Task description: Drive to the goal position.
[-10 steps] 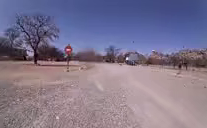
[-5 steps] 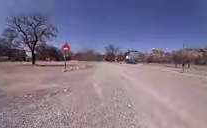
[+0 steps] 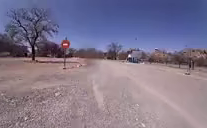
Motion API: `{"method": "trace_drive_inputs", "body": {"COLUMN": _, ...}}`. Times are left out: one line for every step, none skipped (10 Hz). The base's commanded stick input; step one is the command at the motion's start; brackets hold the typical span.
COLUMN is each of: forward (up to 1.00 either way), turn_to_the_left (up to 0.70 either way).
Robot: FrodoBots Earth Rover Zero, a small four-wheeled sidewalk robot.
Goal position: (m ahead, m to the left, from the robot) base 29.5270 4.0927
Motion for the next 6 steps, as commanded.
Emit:
{"method": "trace_drive_inputs", "body": {"forward": 1.0, "turn_to_the_left": 0.0}}
{"method": "trace_drive_inputs", "body": {"forward": 1.0, "turn_to_the_left": 0.0}}
{"method": "trace_drive_inputs", "body": {"forward": 1.0, "turn_to_the_left": 0.0}}
{"method": "trace_drive_inputs", "body": {"forward": 1.0, "turn_to_the_left": 0.0}}
{"method": "trace_drive_inputs", "body": {"forward": 1.0, "turn_to_the_left": 0.0}}
{"method": "trace_drive_inputs", "body": {"forward": 1.0, "turn_to_the_left": 0.0}}
